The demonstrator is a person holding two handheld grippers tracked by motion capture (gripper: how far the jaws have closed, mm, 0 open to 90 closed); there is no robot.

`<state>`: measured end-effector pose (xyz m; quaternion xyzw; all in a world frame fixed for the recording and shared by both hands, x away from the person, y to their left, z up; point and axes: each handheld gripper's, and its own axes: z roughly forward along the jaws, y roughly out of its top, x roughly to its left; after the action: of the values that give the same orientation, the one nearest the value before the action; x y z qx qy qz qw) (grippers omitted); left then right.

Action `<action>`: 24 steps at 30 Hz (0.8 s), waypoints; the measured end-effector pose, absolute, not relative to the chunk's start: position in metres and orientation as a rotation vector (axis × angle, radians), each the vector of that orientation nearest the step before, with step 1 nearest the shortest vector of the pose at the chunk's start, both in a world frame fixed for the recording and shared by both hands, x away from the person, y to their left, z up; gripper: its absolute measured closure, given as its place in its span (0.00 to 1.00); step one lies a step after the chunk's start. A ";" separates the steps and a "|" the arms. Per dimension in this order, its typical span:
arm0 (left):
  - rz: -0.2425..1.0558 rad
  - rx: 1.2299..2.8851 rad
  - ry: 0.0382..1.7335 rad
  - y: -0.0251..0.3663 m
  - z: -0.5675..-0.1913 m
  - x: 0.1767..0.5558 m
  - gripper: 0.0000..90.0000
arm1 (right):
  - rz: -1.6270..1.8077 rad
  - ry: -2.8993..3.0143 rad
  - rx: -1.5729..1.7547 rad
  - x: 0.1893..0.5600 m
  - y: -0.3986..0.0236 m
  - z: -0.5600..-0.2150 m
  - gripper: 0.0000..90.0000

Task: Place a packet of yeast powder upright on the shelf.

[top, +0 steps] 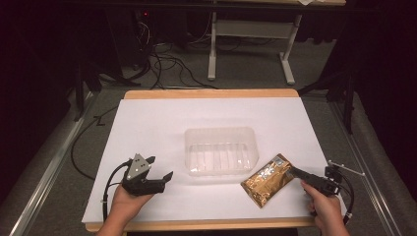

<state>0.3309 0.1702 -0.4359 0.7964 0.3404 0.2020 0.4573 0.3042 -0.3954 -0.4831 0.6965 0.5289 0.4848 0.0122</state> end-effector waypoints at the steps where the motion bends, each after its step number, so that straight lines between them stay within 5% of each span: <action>1: 0.497 1.966 0.837 0.170 -0.437 0.331 0.20 | 1.537 1.630 2.192 0.305 -0.395 -0.484 0.48; 16: 0.499 1.988 0.830 0.167 -0.439 0.332 0.20 | 1.580 1.622 2.205 0.340 -0.394 -0.485 0.36; 24: 0.501 1.986 0.824 0.167 -0.438 0.331 0.20 | 1.439 1.728 2.118 0.338 -0.378 -0.484 0.59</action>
<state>0.3308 0.1670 -0.4378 0.8031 0.3332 0.2028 0.4504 0.3380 -0.3779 -0.4839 0.6854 0.5592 0.4657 0.0264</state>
